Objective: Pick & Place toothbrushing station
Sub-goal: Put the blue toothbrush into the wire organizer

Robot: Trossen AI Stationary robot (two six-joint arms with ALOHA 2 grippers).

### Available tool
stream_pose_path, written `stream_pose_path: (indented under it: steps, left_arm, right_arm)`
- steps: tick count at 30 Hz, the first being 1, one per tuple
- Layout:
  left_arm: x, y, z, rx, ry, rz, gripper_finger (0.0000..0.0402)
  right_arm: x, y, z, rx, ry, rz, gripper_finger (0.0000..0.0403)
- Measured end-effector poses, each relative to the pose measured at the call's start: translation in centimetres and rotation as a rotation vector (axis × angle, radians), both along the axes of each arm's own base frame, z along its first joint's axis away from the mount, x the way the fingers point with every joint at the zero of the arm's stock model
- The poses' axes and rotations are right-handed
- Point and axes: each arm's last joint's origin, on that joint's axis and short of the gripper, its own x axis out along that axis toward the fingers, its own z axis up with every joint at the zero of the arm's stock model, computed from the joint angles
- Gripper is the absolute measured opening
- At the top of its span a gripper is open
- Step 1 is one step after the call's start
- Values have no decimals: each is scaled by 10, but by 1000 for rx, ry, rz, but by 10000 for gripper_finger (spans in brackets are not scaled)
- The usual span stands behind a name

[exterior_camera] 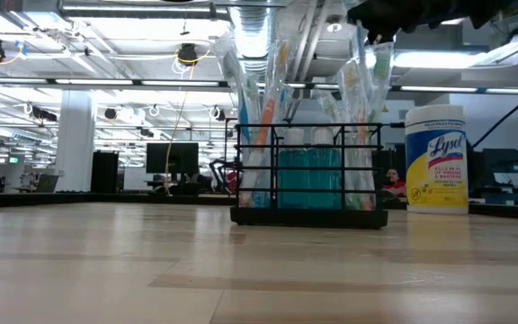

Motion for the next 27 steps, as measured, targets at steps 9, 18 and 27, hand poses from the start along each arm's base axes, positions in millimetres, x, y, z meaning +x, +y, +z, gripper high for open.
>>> stream_pose_path:
  steps: [9, 18, 27]
  left_arm:
    - [0, 0, 0, -11, 1, -4, 0]
    - [0, 0, 0, -22, 2, -7, 0]
    - [0, 0, 0, -23, 2, -8, 0]
  right_arm:
    - [1, 12, -30, 13, -56, 49, 2]
    - [-2, 15, -61, 46, -119, 45, 3]
    - [-8, 23, -79, 75, -196, 64, 2]
